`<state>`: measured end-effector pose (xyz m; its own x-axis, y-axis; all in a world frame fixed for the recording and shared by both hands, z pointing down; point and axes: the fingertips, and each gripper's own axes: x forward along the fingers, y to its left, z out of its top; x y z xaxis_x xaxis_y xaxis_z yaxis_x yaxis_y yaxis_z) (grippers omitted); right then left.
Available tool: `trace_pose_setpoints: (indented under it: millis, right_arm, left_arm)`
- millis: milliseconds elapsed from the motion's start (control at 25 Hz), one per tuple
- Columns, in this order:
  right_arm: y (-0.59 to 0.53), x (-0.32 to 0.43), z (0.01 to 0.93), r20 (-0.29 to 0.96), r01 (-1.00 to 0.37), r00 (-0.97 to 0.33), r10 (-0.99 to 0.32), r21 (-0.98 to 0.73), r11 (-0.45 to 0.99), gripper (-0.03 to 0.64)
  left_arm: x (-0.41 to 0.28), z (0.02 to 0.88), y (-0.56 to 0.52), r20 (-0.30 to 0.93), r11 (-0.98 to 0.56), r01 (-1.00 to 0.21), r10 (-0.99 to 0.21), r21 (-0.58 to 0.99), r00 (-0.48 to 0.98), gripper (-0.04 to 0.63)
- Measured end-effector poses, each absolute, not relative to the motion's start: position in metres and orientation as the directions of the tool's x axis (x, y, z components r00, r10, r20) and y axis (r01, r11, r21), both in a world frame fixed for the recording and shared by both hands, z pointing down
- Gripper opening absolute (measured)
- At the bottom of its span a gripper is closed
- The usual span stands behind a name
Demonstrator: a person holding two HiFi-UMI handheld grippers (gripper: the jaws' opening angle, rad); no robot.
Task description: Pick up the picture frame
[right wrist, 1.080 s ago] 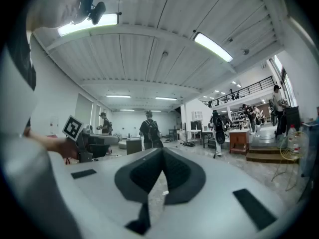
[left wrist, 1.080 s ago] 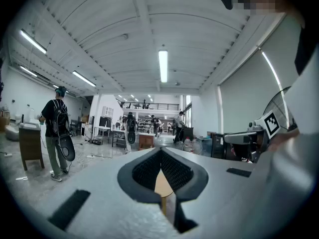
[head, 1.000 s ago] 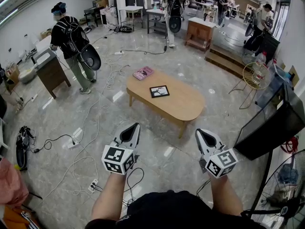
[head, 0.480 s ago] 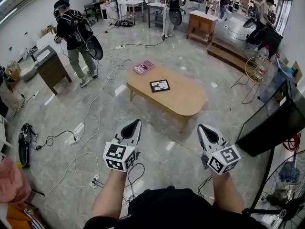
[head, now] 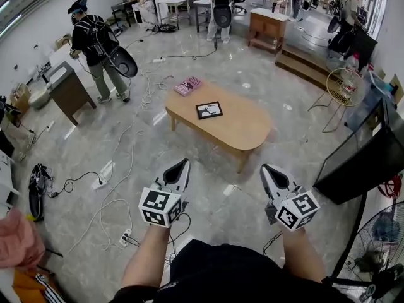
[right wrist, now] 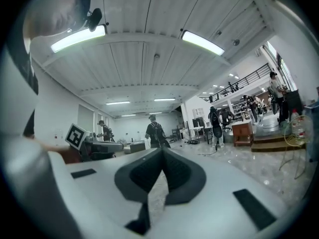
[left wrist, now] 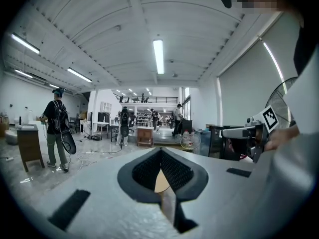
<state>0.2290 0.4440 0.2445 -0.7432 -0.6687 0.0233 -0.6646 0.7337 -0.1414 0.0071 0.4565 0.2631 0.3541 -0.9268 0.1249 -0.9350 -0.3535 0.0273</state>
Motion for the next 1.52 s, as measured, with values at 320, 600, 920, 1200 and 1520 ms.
trace_pose_setpoints:
  millis: [320,600,920,1200,1520]
  right_arm:
    - [0.438,0.225,0.257,0.029,-0.639,-0.764,-0.645,-0.174,0.749,0.006]
    - [0.384,0.192,0.266,0.047,-0.635,-0.766,-0.641,-0.204,0.745,0.006]
    - [0.278,0.103,0.265,0.041,-0.602,-0.790,-0.611,-0.233,0.764,0.006]
    - [0.213,0.047,0.268,0.072,-0.595,-0.800,-0.596,-0.231,0.770,0.006]
    - [0.166,0.016,0.256,0.074,-0.628,-0.773,-0.630,-0.225,0.745,0.006]
  left_arm:
    - [0.013,0.284,0.445,0.142,-0.322,-0.944,-0.934,0.074,0.329,0.009]
    - [-0.002,0.297,0.395,0.143,-0.389,-0.918,-0.907,0.076,0.396,0.009]
    - [-0.070,0.312,0.295,0.158,-0.399,-0.910,-0.897,0.109,0.412,0.009]
    - [-0.131,0.316,0.231,0.164,-0.379,-0.916,-0.903,0.129,0.396,0.009]
    - [-0.191,0.314,0.181,0.160,-0.349,-0.921,-0.913,0.173,0.376,0.009]
